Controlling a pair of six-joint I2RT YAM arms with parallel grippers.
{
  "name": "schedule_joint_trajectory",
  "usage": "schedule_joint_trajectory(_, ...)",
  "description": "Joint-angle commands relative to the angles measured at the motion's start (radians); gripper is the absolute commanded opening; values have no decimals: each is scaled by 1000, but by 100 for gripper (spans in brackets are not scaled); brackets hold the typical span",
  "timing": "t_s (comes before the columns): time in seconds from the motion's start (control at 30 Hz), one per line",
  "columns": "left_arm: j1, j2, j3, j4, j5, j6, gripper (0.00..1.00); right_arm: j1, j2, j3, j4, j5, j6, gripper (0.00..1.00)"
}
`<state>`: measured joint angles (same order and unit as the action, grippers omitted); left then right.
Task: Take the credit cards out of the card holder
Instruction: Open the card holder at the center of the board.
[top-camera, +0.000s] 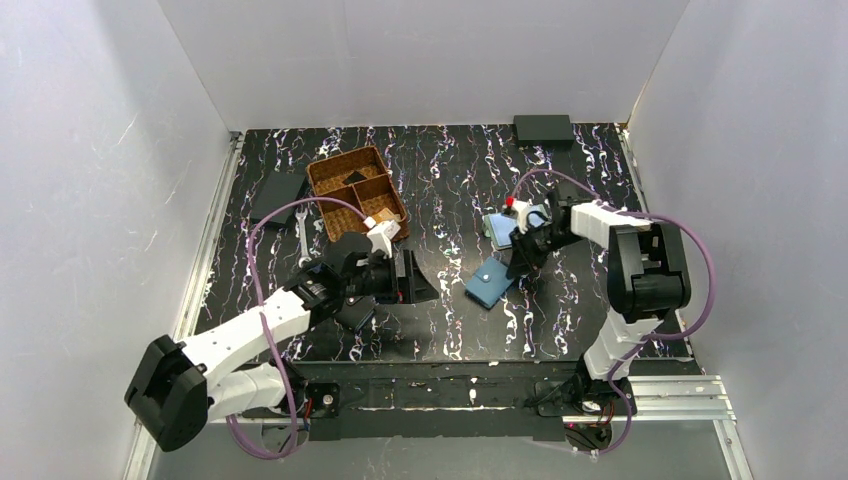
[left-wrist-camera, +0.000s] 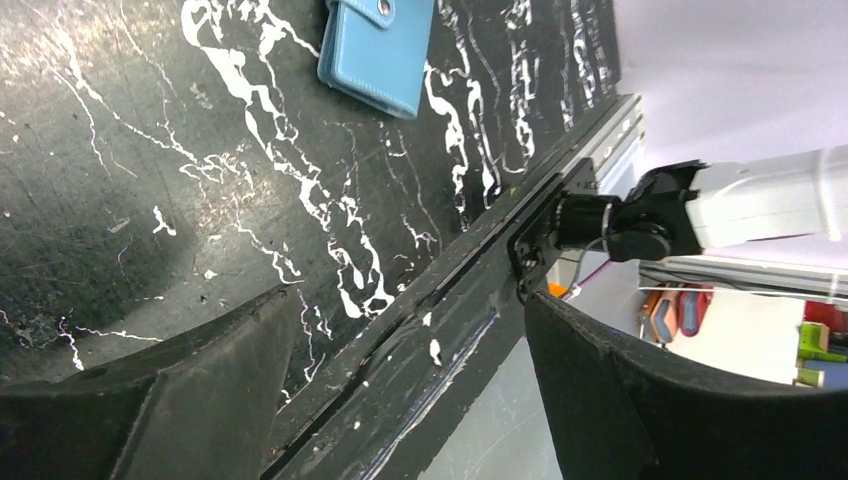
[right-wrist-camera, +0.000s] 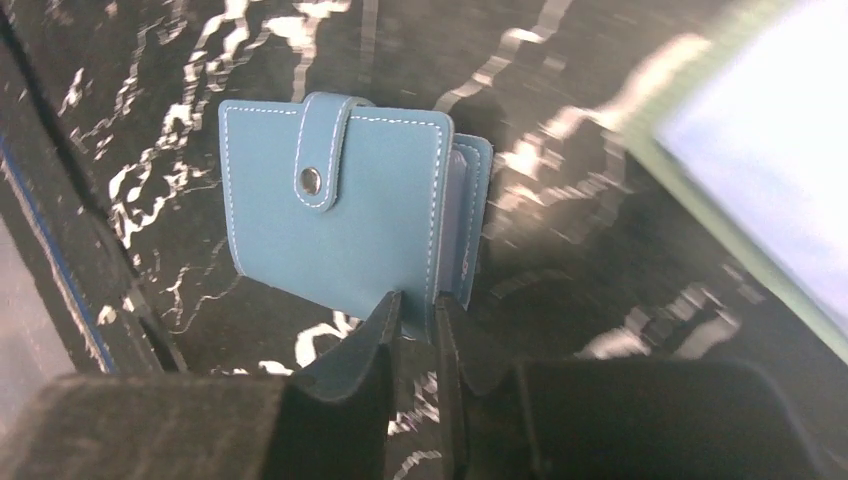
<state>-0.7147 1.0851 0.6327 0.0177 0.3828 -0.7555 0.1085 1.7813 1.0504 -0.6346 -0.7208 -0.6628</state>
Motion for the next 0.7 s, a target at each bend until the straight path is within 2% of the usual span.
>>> schedule_joint_trajectory(0.0, -48, 49, 26, -2, -101, 47, 80, 103, -6, -31, -12, -66, -15, 18)
schedule_joint_trajectory(0.37, -252, 280, 201, -166, -518, 129, 67, 220, 28, -30, -12, -189, 33, 4)
schedule_joint_trajectory(0.67, -351, 512, 401, -283, -659, 101, 56, 227, 75, -3, -33, -255, 59, 1)
